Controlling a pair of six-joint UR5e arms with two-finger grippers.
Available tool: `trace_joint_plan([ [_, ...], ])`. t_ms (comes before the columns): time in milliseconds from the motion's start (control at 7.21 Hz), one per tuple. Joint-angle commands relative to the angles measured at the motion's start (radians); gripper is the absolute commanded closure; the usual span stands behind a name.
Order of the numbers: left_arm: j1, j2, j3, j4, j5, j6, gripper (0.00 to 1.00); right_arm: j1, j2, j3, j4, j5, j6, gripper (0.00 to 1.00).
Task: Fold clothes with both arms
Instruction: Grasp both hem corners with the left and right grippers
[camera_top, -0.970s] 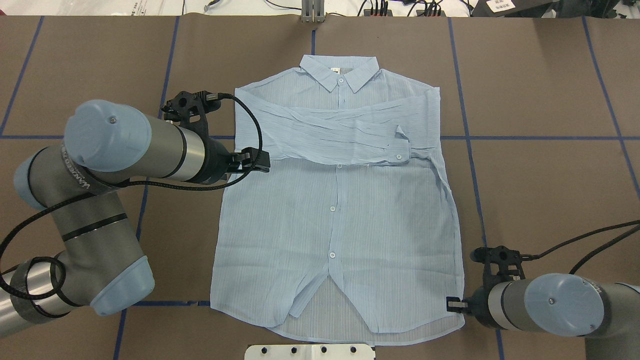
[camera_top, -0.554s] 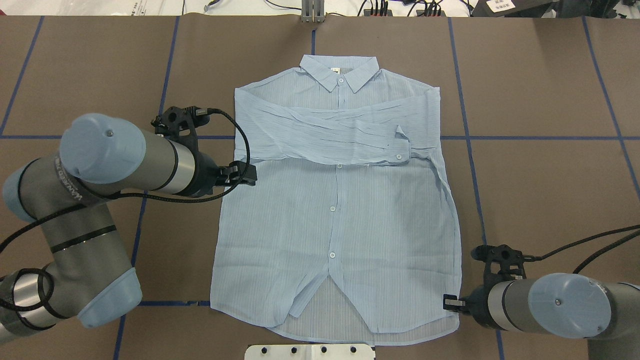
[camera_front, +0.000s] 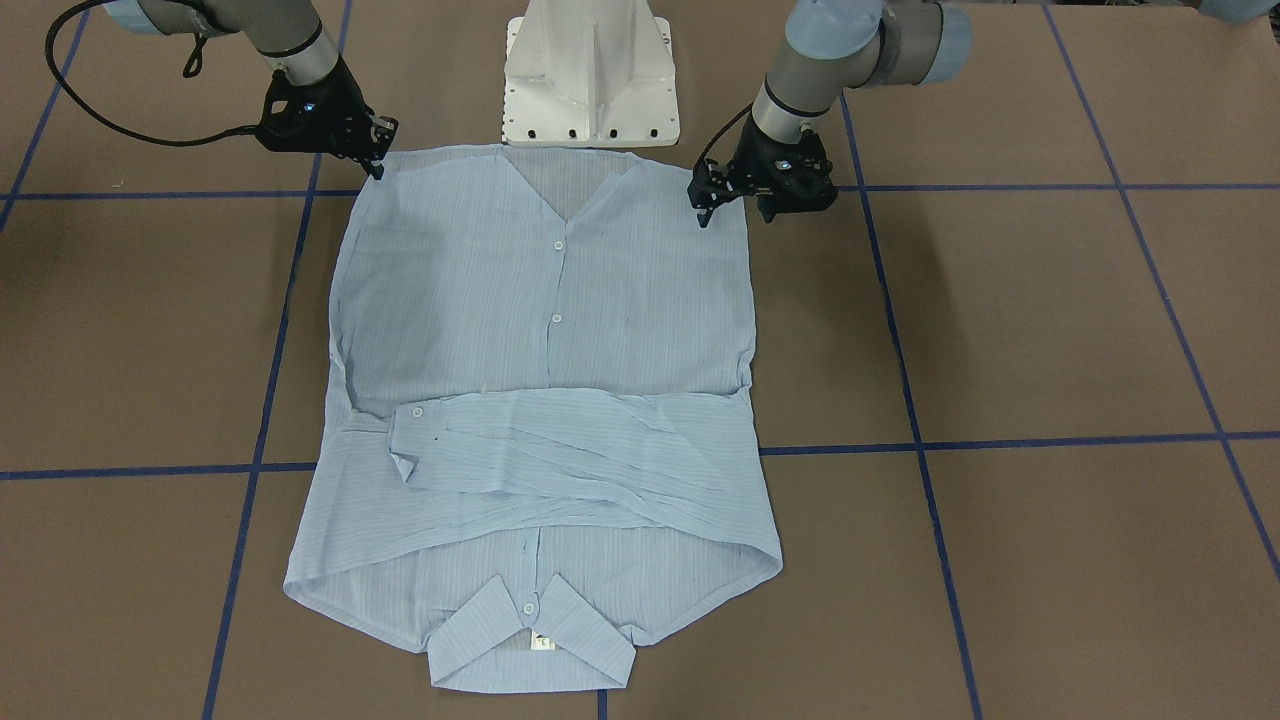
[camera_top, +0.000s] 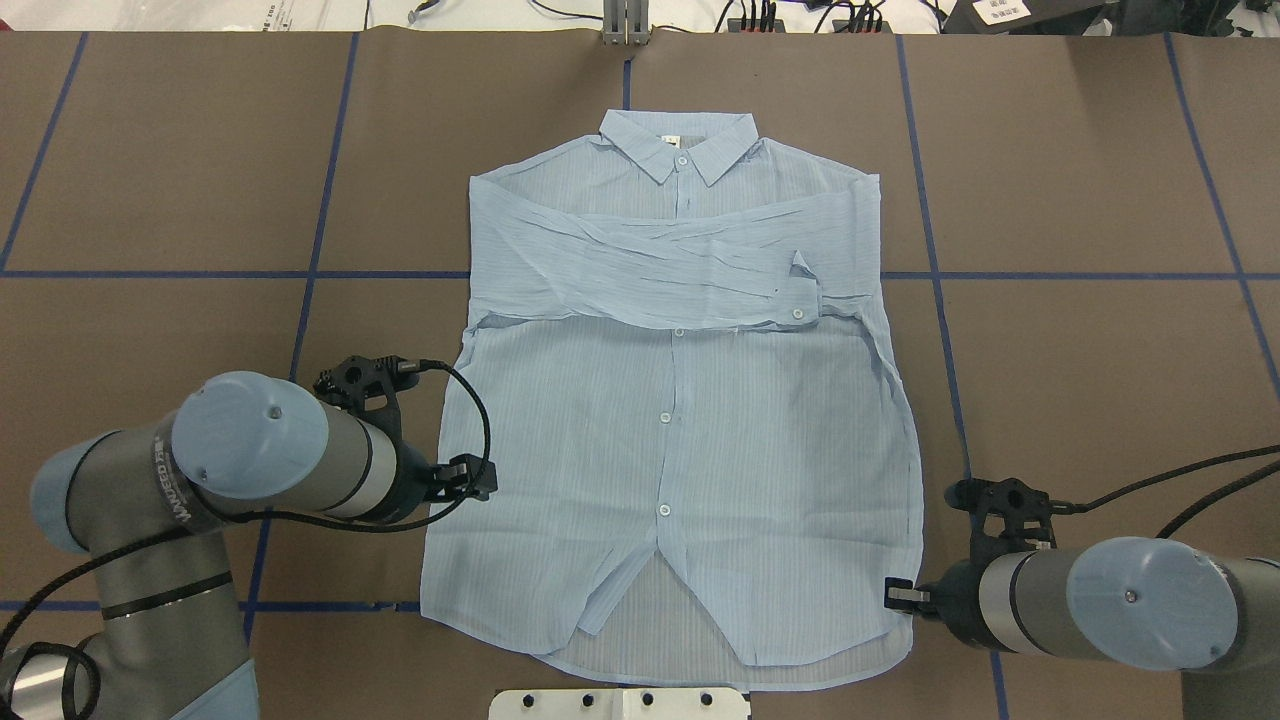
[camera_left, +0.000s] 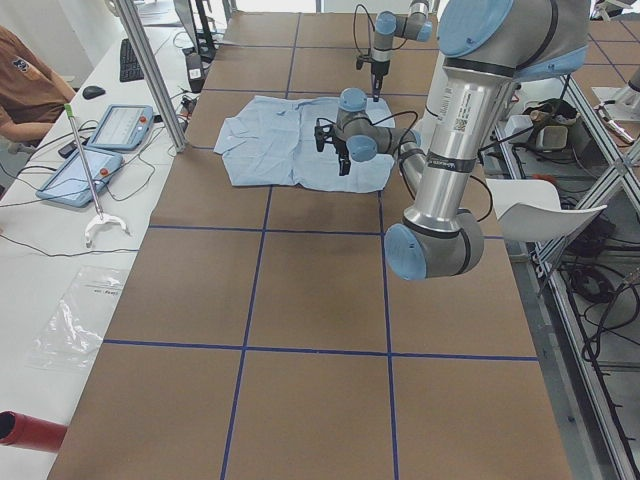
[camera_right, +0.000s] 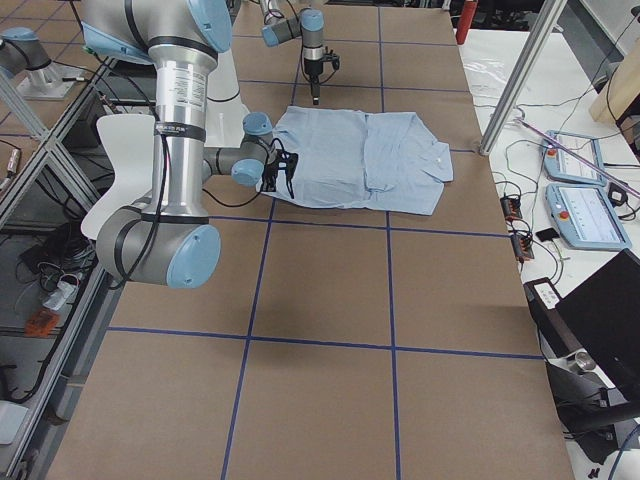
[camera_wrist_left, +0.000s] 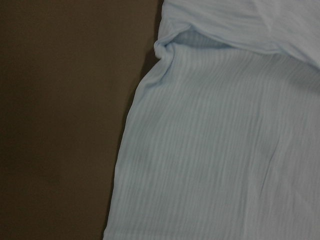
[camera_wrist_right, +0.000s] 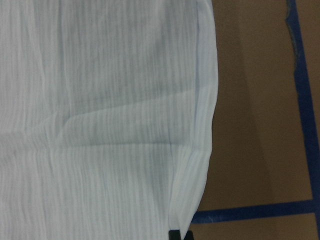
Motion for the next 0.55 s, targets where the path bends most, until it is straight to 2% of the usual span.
trace_joint_plan([
  [0, 0.058, 0.006, 0.0, 0.036, 0.0, -0.048, 0.09, 0.008, 0.002, 0.008, 0.002, 0.005, -0.001, 1.0],
  [139, 0.075, 0.006, 0.003, 0.042, 0.0, -0.076, 0.22, 0.008, 0.005, 0.008, 0.002, 0.005, -0.001, 1.0],
  [277, 0.078, 0.006, 0.003, 0.051, 0.0, -0.084, 0.29, 0.011, 0.005, 0.009, 0.002, 0.006, -0.001, 1.0],
  [416, 0.079, 0.006, 0.012, 0.051, 0.0, -0.084, 0.32, 0.013, 0.005, 0.014, 0.002, 0.006, -0.001, 1.0],
])
